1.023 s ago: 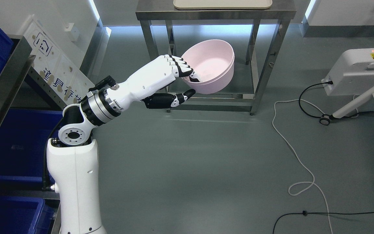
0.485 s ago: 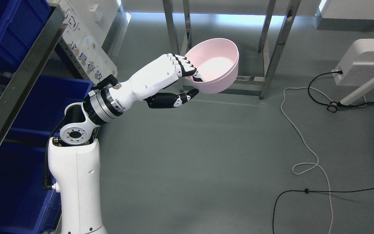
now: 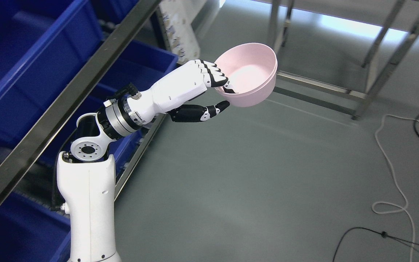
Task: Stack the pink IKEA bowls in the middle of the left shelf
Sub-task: 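Carry the stacked bowls while turning toward the blue bin shelf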
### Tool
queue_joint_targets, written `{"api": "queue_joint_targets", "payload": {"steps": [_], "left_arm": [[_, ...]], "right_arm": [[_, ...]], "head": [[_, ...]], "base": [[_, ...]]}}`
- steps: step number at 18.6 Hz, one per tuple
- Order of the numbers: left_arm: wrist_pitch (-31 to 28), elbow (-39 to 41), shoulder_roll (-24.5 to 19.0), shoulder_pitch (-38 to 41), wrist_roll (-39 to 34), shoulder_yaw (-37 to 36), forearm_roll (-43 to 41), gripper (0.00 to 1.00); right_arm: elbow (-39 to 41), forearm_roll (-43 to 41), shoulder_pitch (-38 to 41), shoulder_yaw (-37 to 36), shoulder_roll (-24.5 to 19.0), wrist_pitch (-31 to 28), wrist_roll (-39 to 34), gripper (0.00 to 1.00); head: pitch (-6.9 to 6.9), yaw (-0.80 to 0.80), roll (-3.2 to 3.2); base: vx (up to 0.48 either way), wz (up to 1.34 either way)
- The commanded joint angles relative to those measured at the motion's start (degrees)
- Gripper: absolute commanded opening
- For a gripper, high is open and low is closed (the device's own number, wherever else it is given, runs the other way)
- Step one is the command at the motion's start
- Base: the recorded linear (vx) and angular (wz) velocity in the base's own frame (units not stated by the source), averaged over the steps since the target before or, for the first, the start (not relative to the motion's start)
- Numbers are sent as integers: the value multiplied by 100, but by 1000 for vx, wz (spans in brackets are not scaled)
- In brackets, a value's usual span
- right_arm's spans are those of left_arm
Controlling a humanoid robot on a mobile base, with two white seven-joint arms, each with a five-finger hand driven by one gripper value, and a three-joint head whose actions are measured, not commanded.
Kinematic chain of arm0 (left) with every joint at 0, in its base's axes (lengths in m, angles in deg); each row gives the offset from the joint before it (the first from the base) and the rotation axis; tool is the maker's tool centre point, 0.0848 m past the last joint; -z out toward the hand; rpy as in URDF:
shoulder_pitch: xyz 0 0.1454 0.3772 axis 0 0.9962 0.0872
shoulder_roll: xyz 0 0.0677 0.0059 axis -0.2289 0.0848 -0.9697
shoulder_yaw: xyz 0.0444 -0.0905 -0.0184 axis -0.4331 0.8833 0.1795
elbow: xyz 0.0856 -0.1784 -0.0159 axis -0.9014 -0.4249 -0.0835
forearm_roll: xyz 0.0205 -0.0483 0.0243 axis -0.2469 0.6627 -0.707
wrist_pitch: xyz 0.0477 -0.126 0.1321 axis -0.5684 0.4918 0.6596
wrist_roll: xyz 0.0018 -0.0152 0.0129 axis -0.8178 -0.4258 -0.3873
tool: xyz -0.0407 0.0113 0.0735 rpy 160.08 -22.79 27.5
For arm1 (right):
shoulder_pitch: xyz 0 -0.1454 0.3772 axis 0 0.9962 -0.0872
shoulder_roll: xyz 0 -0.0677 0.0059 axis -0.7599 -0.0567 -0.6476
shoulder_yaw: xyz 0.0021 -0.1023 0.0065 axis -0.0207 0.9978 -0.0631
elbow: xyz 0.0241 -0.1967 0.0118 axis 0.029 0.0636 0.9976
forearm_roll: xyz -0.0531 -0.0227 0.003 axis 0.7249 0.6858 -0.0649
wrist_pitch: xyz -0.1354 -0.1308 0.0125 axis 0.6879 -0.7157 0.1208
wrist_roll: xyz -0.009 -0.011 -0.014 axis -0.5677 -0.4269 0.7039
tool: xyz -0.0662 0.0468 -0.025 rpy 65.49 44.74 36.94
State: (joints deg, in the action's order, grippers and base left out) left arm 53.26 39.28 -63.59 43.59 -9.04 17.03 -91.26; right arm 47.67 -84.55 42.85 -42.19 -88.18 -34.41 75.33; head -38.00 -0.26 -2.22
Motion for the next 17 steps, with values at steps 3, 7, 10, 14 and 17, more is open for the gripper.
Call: {"api": "queue_joint_targets", "payload": {"steps": [3, 7, 10, 14, 17], "left_arm": [[8, 280, -100, -426, -4, -256, 394, 3], [-115, 298, -100, -673, -13, -432, 386, 3], [-141, 298, -100, -664, -4, -379, 386, 3], [-132, 324, -100, -576, -4, -239, 386, 3], [-141, 324, -100, -603, -13, -239, 386, 3]], "right_arm": [[100, -9, -2, -27, 100, -3, -5, 100], [100, -9, -2, -27, 100, -3, -5, 100], [100, -9, -2, -27, 100, -3, -5, 100], [100, -9, -2, -27, 100, -3, -5, 100], [100, -9, -2, -27, 100, -3, -5, 100]], "head": [[0, 0, 0], [0, 0, 0], [0, 0, 0], [0, 0, 0], [1, 0, 0]], "base": [[-136, 1019], [-66, 1141], [13, 1228], [103, 907], [141, 721]]}}
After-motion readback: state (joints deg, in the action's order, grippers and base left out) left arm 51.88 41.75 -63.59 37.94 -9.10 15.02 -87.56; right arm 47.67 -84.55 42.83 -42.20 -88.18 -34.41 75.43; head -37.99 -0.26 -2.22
